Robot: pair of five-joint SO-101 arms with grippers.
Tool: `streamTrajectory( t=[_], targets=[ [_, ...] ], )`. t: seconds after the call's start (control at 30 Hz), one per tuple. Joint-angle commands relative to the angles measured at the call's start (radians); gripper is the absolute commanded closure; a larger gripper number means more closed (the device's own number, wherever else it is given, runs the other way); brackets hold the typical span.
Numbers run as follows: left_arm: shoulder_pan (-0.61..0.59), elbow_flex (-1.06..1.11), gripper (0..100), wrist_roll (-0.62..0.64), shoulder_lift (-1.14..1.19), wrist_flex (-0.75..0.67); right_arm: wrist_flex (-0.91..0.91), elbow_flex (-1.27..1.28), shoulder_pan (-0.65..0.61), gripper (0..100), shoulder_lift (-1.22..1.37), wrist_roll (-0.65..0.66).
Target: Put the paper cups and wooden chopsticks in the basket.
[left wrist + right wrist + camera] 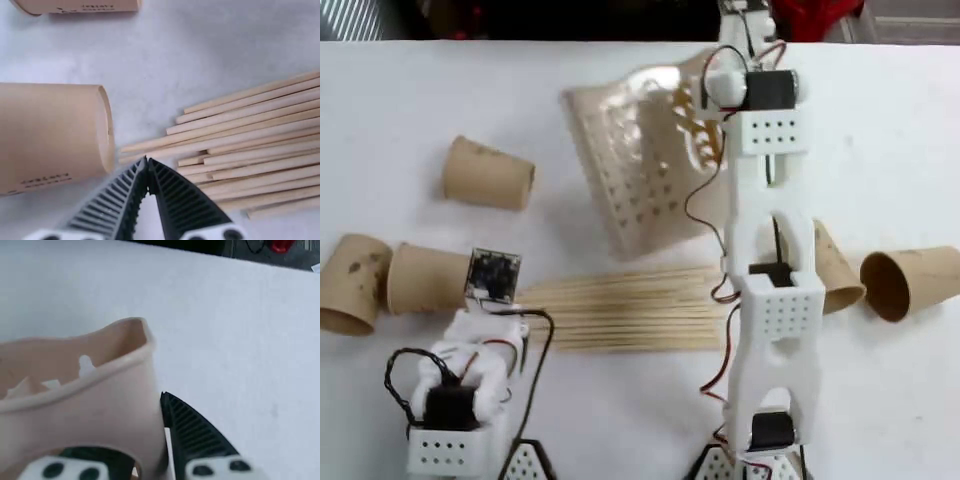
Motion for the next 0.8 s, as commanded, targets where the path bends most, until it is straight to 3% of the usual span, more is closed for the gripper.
streamTrajectory(
  t=[0.0,0.37,0.53,0.6,0.7,0.77],
  targets=[
    [0.01,0.0,97,0.011,-0.005,0.005,-0.007,-0.126,-0.025,98.4,-0.027,-0.057],
    [0.013,0.0,97,0.009,-0.004,0.005,0.176,-0.445,-0.065,98.4,-0.028,-0.084],
    [0.044,-0.006,97,-0.017,-0.005,-0.017,0.209,-0.439,-0.065,98.3,-0.054,-0.086],
    [0.035,-0.037,97,-0.169,-0.007,-0.086,0.209,-0.44,-0.062,98.3,-0.062,-0.086],
    [-0.041,-0.141,97,-0.539,-0.007,-0.164,0.211,-0.448,-0.061,98.3,-0.081,-0.086],
    [-0.053,-0.238,97,-0.525,-0.007,-0.198,0.213,-0.448,-0.053,98.3,-0.093,-0.086]
  ],
)
